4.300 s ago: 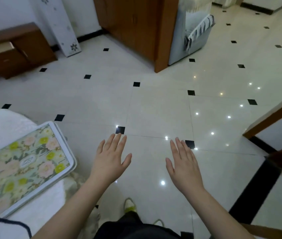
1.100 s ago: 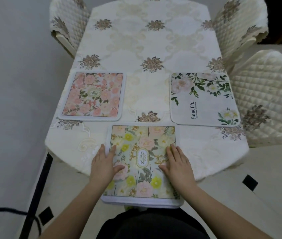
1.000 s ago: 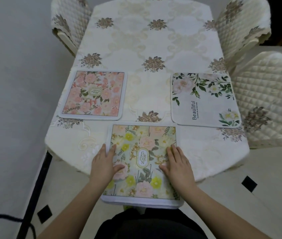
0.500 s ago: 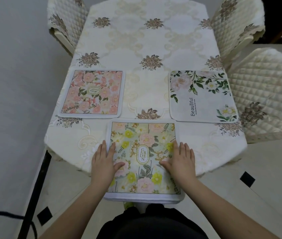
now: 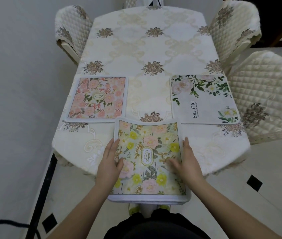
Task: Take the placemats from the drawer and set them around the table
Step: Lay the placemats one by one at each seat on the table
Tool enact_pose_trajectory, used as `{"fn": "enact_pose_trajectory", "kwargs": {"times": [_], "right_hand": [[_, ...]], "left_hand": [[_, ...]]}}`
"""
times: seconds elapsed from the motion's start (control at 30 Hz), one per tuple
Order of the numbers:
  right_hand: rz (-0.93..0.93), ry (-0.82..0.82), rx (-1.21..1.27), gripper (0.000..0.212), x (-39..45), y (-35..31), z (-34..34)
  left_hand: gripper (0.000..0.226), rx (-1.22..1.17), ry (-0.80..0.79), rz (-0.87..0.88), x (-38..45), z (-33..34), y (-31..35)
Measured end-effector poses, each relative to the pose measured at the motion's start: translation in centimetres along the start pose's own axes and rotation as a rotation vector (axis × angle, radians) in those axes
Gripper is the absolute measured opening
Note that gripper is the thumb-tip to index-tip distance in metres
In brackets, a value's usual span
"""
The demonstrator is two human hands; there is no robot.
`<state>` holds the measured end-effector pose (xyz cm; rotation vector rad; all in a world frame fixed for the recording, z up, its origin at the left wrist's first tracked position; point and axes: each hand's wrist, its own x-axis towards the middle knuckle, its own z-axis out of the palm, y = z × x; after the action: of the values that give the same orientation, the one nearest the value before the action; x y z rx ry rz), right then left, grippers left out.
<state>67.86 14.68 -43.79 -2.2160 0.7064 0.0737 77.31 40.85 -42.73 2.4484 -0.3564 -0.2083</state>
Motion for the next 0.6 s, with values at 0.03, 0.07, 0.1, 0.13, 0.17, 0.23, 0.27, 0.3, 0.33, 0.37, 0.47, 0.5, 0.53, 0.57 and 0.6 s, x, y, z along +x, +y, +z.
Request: {"fn": "enact_pose_trajectory", "kwargs": {"times": [0.03,0.07,0.1,0.13,0.17,0.23,0.27,0.3,0.33,0.37,0.47,0.5,0.53,0.57,0.6], "right_hand": [[0.043,-0.020,0.101,0.100,0.0,0.0,-0.7],[0.082,-0.035,0.182,0.096,-0.1,0.0,-1.3],[0.117,-0.048,0.261,0.091,-0.2,0.2,-1.8],[0.147,-0.062,0.352,0.083,-0.3,0.3,-2.3],[0.169,-0.074,0.448,0.073,-0.4,0.5,-2.7],[0.175,-0.115,0.552,0.055,-0.5,1.0,-3.2],[0.170,-0.146,0.545,0.052,-0.6,1.0,-3.4],[0.170,-0.180,0.512,0.053,-0.7,1.1,-3.4],[0.173,-0.214,0.458,0.059,-0.9,1.0,-3.5],[0.172,-0.243,0.397,0.066,-1.0,1.1,-3.4],[0.164,-0.269,0.265,0.079,-1.1,1.0,-3.1],[0.155,-0.259,0.246,0.080,-1.0,0.8,-3.1],[0.144,-0.244,0.237,0.080,-0.8,0.6,-3.2],[0.127,-0.229,0.236,0.079,-0.7,0.3,-3.5],[0.105,-0.216,0.237,0.078,-0.6,-0.1,-3.8]], "left_hand": [[0.071,-0.053,0.010,0.006,0.1,-0.3,-0.2],[0.073,-0.103,0.013,0.001,0.2,-0.5,-0.4],[0.075,-0.151,0.009,-0.022,0.3,-0.7,-0.4],[0.077,-0.196,-0.004,-0.071,0.4,-0.8,-0.4],[0.078,-0.242,-0.028,-0.128,0.5,-0.9,-0.2],[0.081,-0.273,-0.084,-0.201,0.7,-1.1,0.3],[0.082,-0.269,-0.106,-0.218,0.8,-1.1,0.5],[0.081,-0.274,-0.122,-0.236,0.9,-1.2,0.6],[0.080,-0.280,-0.134,-0.253,1.0,-1.2,0.6],[0.077,-0.273,-0.147,-0.263,1.1,-1.3,0.6],[0.070,-0.234,-0.163,-0.263,1.4,-1.8,0.9],[0.068,-0.239,-0.159,-0.259,1.4,-2.0,1.0],[0.067,-0.252,-0.155,-0.254,1.6,-2.2,1.1],[0.066,-0.270,-0.150,-0.253,1.7,-2.5,1.2],[0.065,-0.305,-0.143,-0.255,1.8,-3.0,1.4]]}}
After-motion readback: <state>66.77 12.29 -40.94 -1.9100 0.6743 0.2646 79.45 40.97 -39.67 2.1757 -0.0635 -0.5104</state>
